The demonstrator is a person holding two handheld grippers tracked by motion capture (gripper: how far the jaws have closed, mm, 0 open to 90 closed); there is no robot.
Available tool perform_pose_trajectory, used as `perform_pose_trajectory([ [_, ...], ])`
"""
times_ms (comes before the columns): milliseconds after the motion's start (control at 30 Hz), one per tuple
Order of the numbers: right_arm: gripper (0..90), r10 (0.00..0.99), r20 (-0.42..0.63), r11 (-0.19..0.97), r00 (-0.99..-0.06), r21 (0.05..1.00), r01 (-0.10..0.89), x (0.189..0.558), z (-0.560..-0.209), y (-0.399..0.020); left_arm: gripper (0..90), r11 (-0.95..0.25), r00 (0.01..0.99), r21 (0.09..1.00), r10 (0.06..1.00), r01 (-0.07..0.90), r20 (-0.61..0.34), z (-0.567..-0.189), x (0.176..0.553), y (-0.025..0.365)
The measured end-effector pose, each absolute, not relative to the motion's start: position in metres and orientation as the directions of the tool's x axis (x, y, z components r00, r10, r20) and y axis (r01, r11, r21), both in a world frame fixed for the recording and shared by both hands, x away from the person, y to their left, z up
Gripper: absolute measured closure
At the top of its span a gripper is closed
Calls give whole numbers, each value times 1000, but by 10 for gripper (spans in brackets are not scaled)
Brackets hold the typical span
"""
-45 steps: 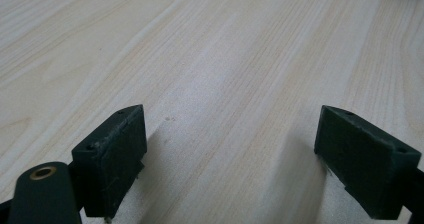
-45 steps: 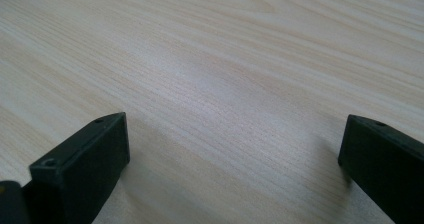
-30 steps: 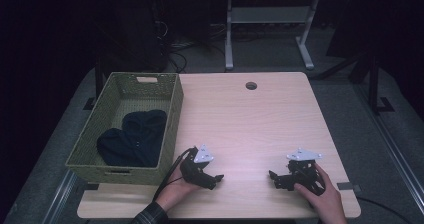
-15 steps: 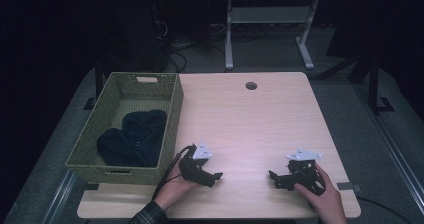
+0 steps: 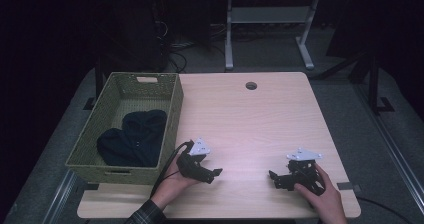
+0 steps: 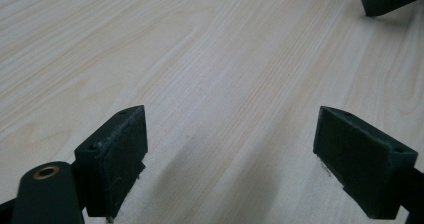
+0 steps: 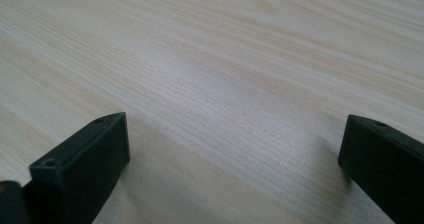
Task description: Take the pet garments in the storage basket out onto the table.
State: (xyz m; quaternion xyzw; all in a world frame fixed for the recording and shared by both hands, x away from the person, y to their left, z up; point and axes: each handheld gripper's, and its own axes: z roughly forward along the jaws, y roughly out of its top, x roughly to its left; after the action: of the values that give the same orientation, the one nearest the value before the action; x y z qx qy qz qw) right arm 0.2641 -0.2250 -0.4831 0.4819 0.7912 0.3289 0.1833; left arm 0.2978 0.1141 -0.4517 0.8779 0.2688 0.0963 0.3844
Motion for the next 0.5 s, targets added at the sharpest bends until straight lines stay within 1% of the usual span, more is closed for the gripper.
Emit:
perform_pose_trajectory([
  [500, 0, 883, 27, 319, -468, 697, 642, 264, -483, -225, 137, -537, 835, 746, 548, 392, -45, -431, 302, 114],
])
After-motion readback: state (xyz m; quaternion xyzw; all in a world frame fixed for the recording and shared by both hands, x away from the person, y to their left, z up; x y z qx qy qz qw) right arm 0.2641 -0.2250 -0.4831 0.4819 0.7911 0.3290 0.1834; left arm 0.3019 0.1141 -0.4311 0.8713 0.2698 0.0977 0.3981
